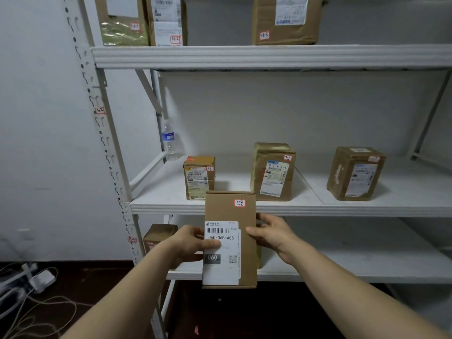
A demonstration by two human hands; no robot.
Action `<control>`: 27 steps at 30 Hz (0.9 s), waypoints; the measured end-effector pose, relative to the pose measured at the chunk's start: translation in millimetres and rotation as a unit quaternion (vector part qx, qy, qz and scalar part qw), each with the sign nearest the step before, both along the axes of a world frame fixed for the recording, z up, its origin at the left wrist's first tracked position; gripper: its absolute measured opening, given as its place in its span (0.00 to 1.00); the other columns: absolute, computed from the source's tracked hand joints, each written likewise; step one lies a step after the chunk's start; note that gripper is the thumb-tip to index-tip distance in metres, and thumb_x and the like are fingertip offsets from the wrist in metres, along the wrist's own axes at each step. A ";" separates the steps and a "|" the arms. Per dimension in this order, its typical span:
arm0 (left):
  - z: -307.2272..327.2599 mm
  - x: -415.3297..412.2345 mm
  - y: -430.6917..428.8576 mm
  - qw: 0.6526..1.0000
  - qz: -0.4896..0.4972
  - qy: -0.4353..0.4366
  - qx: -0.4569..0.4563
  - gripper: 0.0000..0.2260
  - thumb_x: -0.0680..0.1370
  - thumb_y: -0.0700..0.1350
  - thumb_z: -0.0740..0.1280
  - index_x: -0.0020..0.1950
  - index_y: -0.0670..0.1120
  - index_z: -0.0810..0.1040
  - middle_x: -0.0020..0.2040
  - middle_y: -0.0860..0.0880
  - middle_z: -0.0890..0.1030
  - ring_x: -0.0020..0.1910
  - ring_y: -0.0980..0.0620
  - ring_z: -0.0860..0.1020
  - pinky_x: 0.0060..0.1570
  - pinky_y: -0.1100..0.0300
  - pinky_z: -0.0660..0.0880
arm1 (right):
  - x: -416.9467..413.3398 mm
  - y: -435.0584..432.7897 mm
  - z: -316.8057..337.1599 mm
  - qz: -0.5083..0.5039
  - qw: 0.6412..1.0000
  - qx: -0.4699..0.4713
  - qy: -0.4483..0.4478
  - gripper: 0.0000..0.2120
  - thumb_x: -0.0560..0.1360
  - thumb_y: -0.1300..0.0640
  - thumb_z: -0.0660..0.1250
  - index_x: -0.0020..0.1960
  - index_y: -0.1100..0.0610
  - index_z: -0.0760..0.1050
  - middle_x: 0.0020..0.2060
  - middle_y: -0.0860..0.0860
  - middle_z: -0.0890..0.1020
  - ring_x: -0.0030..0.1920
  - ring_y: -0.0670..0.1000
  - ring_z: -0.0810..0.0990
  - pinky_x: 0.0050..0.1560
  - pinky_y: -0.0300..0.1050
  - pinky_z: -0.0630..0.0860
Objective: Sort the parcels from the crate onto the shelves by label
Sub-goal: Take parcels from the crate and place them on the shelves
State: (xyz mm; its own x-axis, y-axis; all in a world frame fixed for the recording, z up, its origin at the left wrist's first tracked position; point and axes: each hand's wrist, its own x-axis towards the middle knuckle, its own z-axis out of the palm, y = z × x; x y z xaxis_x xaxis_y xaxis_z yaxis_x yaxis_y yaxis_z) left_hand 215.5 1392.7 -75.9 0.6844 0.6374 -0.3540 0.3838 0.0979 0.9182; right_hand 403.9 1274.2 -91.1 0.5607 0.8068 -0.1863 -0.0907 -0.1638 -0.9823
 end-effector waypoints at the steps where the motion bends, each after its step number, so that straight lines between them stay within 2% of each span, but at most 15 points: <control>1: 0.1 -0.4 0.1 1.000 -0.002 0.002 0.002 0.15 0.71 0.38 0.75 0.55 0.38 0.79 0.50 0.43 0.84 0.51 0.47 0.83 0.51 0.53 0.80 | 0.9 0.9 0.1 0.007 1.000 0.000 0.004 0.26 0.68 0.67 0.74 0.64 0.59 0.73 0.54 0.57 0.82 0.51 0.55 0.83 0.56 0.51 0.79; 3: 0.1 -1.1 0.5 1.000 -0.009 0.011 0.013 0.16 0.70 0.39 0.76 0.55 0.38 0.79 0.50 0.45 0.84 0.49 0.49 0.83 0.47 0.56 0.80 | 2.7 2.2 -0.7 0.021 1.000 -0.006 0.003 0.30 0.62 0.61 0.79 0.62 0.57 0.74 0.52 0.56 0.83 0.50 0.55 0.84 0.55 0.51 0.80; 5: 0.6 -0.8 -0.4 0.999 -0.017 0.028 0.025 0.15 0.69 0.39 0.76 0.54 0.39 0.79 0.49 0.45 0.84 0.48 0.50 0.83 0.48 0.55 0.79 | 4.9 3.3 -2.2 0.025 0.999 -0.020 -0.013 0.37 0.54 0.54 0.83 0.61 0.56 0.75 0.52 0.55 0.83 0.51 0.54 0.84 0.56 0.53 0.79; 6: 1.3 0.2 -1.0 0.999 -0.022 0.038 0.029 0.15 0.69 0.39 0.77 0.53 0.40 0.79 0.49 0.46 0.84 0.47 0.50 0.83 0.50 0.55 0.79 | 7.2 4.3 -2.7 0.023 0.999 -0.020 -0.019 0.36 0.54 0.53 0.83 0.60 0.56 0.76 0.52 0.54 0.84 0.51 0.54 0.83 0.57 0.54 0.79; 9: 3.0 4.8 -0.4 0.997 -0.029 0.060 0.032 0.15 0.67 0.39 0.78 0.51 0.41 0.80 0.50 0.45 0.84 0.50 0.48 0.82 0.56 0.51 0.78 | 13.0 3.1 1.7 0.017 0.999 -0.019 -0.030 0.24 0.63 0.59 0.80 0.57 0.56 0.77 0.51 0.55 0.83 0.52 0.55 0.82 0.58 0.54 0.78; 12: 7.2 14.7 3.4 0.996 -0.041 0.072 0.037 0.17 0.66 0.40 0.79 0.52 0.42 0.81 0.51 0.45 0.84 0.53 0.47 0.82 0.59 0.47 0.76 | 20.1 -1.8 9.1 0.023 0.999 -0.007 -0.034 0.21 0.66 0.59 0.78 0.56 0.54 0.75 0.52 0.55 0.82 0.53 0.54 0.82 0.57 0.51 0.78; 15: 11.6 33.8 4.8 0.995 -0.051 0.079 0.044 0.19 0.66 0.40 0.79 0.55 0.43 0.80 0.51 0.46 0.84 0.53 0.48 0.82 0.59 0.50 0.77 | 35.3 -8.8 12.5 0.018 1.000 -0.004 -0.025 0.23 0.65 0.60 0.79 0.57 0.54 0.74 0.53 0.54 0.82 0.54 0.54 0.81 0.57 0.54 0.78; 19: 16.7 71.1 -0.8 0.994 -0.068 0.072 0.048 0.18 0.67 0.38 0.78 0.55 0.45 0.80 0.51 0.47 0.84 0.55 0.47 0.80 0.62 0.48 0.74 | 64.9 -25.5 16.4 -0.012 0.999 0.009 -0.030 0.23 0.63 0.61 0.79 0.54 0.53 0.75 0.52 0.52 0.83 0.54 0.53 0.81 0.59 0.53 0.78; 23: 21.4 115.5 -2.2 0.994 -0.064 0.058 0.069 0.22 0.69 0.37 0.75 0.61 0.44 0.76 0.52 0.46 0.84 0.52 0.48 0.81 0.52 0.54 0.78 | 100.7 -51.3 25.5 -0.046 0.997 0.032 -0.051 0.24 0.65 0.63 0.78 0.58 0.55 0.74 0.50 0.51 0.82 0.50 0.50 0.81 0.47 0.42 0.80; 27: 25.3 156.8 1.1 0.988 0.011 0.039 0.147 0.21 0.73 0.36 0.71 0.66 0.41 0.73 0.60 0.42 0.78 0.58 0.44 0.77 0.56 0.52 0.76 | 143.9 -75.6 41.4 -0.102 0.990 0.054 -0.079 0.26 0.65 0.65 0.77 0.60 0.56 0.74 0.51 0.52 0.82 0.49 0.50 0.81 0.41 0.40 0.79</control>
State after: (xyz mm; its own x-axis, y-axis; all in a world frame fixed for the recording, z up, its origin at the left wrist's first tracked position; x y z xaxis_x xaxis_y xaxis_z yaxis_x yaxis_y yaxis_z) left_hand 372.3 1393.9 -50.6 0.6471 0.7349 -0.2028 0.4561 -0.1600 0.8755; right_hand 547.8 1198.5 -49.8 0.7291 0.6844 -0.0024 0.0443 -0.0506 -0.9977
